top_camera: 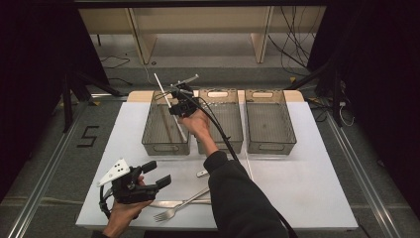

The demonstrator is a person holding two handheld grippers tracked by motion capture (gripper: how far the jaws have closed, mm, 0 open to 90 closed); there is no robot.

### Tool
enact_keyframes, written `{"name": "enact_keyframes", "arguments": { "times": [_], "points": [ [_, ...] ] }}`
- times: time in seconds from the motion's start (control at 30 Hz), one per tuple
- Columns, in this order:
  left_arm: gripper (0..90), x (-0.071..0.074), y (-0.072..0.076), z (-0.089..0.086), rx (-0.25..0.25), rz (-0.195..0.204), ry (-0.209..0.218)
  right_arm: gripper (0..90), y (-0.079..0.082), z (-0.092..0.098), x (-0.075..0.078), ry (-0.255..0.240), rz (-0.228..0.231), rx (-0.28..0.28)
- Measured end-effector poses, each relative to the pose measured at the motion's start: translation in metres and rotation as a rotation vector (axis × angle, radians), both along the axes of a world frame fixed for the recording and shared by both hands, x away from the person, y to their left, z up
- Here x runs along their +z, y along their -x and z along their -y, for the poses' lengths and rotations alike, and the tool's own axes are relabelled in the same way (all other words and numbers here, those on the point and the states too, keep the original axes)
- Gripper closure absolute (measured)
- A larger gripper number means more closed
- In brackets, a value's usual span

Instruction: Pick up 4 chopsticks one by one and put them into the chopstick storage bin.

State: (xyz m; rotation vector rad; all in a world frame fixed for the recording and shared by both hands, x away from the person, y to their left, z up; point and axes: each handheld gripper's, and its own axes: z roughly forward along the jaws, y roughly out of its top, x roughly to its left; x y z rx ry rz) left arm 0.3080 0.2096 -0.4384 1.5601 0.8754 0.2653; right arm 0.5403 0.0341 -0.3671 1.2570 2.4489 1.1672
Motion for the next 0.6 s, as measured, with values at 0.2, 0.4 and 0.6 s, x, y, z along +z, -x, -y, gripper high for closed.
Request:
{"name": "enact_keyframes", "arguments": {
  "times": [0.2, 0.4, 0.6],
  "points": [
    [16.2, 0.0001, 0.0, -0.0005, -0.002, 0.001, -0.002, 84.7, -0.0004, -0.0014, -0.003, -0.004, -0.011, -0.006],
    [16.2, 0.0002, 0.0001, -0.0007, -0.001, -0.001, 0.001, 84.7, -0.0008, -0.0022, -0.0058, -0.002, -0.014, -0.011],
    [16.2, 0.0002, 0.0001, -0.0005, -0.002, 0.0, 0.001, 84.4, -0.0006, -0.0026, -0.0084, 0.0, -0.018, -0.012]
  ]
}}
